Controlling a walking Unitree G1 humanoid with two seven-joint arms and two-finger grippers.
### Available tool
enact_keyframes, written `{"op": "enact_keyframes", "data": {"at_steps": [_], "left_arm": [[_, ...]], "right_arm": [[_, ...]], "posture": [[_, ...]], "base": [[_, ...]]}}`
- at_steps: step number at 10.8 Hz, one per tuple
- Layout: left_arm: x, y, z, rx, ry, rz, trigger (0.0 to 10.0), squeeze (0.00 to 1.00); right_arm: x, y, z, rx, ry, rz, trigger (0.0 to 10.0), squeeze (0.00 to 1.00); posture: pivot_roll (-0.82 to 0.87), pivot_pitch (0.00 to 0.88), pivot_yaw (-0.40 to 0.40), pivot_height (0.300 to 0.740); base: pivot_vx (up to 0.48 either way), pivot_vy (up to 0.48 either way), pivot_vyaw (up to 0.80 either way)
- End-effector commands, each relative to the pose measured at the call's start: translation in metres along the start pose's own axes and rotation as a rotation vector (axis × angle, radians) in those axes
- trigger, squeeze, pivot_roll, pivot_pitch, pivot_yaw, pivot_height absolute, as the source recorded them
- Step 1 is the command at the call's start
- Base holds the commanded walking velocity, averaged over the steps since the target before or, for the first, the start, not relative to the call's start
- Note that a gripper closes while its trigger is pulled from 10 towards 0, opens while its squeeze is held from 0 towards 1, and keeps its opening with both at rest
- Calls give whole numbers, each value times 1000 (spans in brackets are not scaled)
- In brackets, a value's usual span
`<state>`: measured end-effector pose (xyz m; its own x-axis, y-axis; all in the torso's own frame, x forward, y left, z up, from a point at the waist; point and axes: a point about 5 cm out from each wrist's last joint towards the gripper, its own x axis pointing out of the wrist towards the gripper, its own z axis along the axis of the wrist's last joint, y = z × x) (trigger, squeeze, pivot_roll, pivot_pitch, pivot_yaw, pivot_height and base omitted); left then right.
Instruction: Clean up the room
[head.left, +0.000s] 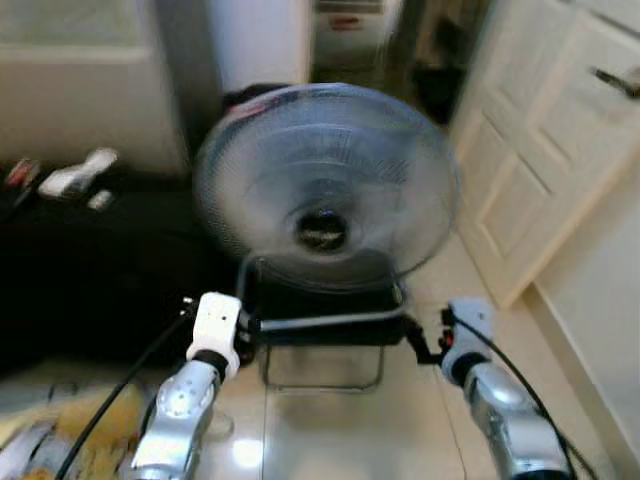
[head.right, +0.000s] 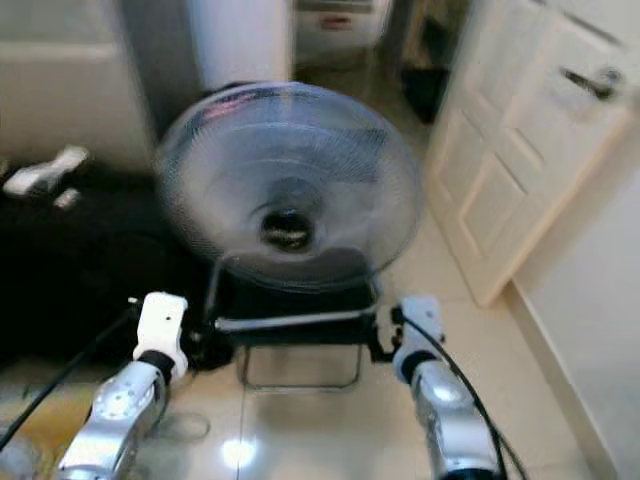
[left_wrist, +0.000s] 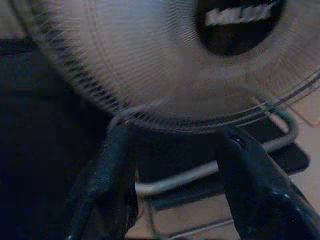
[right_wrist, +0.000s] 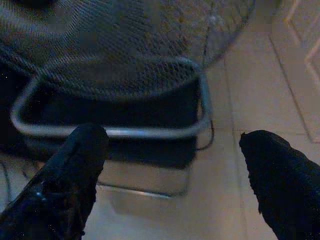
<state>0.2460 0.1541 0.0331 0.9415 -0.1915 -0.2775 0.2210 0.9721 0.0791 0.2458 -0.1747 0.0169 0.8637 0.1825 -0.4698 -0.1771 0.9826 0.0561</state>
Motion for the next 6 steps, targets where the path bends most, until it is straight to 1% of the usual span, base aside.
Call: {"op": "enact_keyframes", "data": {"at_steps": [1, 2, 3, 4, 5, 6], "left_arm": [[-3, -4, -6, -1, 20, -7, 10000, 0], [-7, 1, -14, 28, 44, -9, 10000, 0], [-9, 11, -22, 65, 80, 20, 10000, 0], [-7, 15, -22, 36, 85, 29, 10000, 0], [0, 14, -24, 25, 99, 16, 10000, 0], [7, 9, -28, 12, 126, -12, 10000, 0]], "right_arm": [[0, 3, -10, -50, 62, 70, 10000, 0], [0, 12, -23, -37, 121, 141, 10000, 0], [3, 16, -40, 14, 164, 134, 10000, 0], [4, 17, -46, 19, 185, 104, 10000, 0], [6, 14, -48, 28, 193, 79, 10000, 0], [7, 7, -55, 43, 223, 43, 10000, 0]], "posture": [[-110, 0, 0, 740], [-85, 0, -16, 740], [-46, 0, -25, 740], [-72, 0, 10, 740], [-82, 0, 26, 740], [-85, 0, 32, 740]], "base": [[304, 0, 800], [300, 0, 800], [300, 0, 800], [300, 0, 0], [300, 0, 0], [296, 0, 0]]}}
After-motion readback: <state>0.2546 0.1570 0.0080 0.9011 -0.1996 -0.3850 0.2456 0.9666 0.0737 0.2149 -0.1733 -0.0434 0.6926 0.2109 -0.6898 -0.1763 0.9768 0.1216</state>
